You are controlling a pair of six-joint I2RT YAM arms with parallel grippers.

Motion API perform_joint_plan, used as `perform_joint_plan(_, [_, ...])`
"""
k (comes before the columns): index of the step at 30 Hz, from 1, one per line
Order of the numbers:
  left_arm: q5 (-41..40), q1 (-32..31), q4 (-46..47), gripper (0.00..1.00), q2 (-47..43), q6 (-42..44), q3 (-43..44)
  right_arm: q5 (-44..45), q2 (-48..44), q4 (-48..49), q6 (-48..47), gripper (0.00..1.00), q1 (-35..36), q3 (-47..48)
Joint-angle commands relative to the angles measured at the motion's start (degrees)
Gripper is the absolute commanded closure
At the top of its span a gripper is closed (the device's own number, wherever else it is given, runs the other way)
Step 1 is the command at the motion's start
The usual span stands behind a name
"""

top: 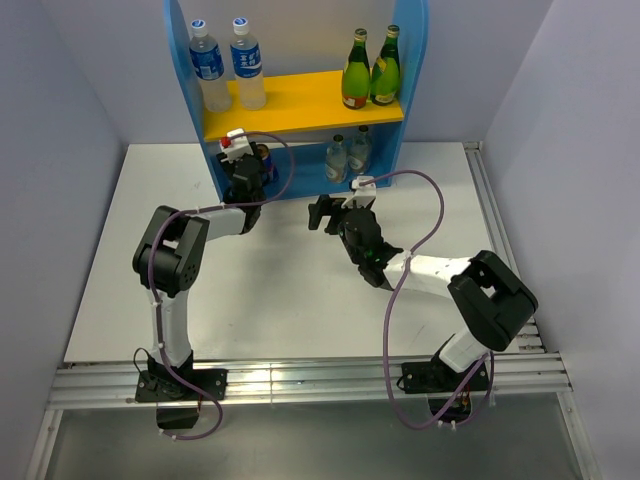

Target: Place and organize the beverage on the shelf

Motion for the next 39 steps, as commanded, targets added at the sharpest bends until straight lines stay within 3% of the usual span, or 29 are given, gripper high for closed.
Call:
perform_joint_plan(1, [0.1,-0.5,0.5,1.0,-0.2,2.4,1.7,0.9,-0.9,2.6,0.2,0.01,0.5,0.0])
perform_joint_plan(26, [3.7,-0.3,0.2,1.0,-12.3,6.2,1.3,0.7,2.5,2.7,0.5,0.02,2.6,1.6])
perform_joint_plan(35, [2.4,-0.2,0.1,1.0,-6.2,4.9,0.6,1.4,2.3,2.6,0.5,0.02,2.8,1.4])
perform_joint_plan(39, [3.8,0.3,-2.2,1.0,-1.8,3.4,4.4,1.5,2.3,2.6,0.5,0.02,2.8,1.2])
